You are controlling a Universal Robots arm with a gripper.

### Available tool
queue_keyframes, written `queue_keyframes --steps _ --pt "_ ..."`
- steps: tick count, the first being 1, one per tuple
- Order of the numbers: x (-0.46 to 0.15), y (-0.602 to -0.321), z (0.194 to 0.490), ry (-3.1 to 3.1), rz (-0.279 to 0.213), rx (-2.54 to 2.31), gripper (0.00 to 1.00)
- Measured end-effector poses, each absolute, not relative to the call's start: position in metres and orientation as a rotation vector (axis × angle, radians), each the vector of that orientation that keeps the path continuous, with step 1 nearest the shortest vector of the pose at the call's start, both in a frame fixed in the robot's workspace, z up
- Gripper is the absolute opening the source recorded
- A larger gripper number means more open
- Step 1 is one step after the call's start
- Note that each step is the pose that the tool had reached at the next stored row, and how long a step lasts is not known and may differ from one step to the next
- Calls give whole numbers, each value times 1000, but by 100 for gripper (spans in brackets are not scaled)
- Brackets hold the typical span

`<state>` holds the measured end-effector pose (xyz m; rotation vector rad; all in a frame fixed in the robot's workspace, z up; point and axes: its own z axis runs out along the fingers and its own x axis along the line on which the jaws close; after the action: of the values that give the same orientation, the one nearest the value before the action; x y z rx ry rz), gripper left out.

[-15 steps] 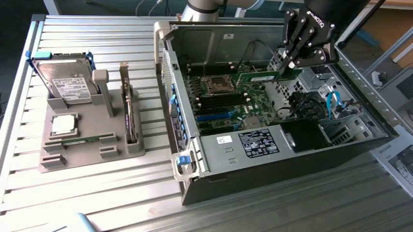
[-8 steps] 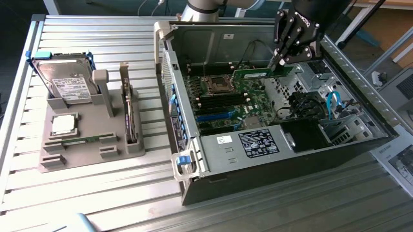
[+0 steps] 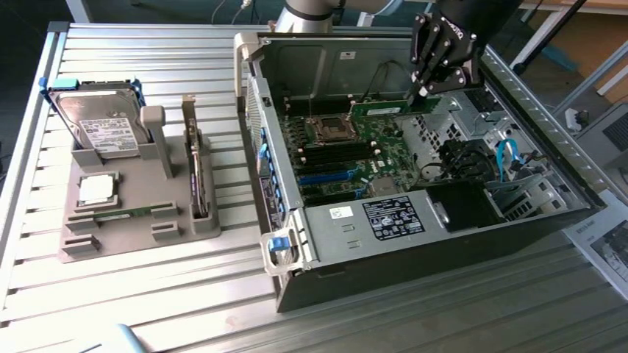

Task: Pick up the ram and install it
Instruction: 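Pick up the ram and move it above insertion slot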

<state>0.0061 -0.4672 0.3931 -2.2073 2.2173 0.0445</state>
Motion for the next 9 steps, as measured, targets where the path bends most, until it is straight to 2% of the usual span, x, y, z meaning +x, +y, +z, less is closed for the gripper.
queue_keyframes --steps 9 --pt "6 -445 390 2217 45 -2207 12"
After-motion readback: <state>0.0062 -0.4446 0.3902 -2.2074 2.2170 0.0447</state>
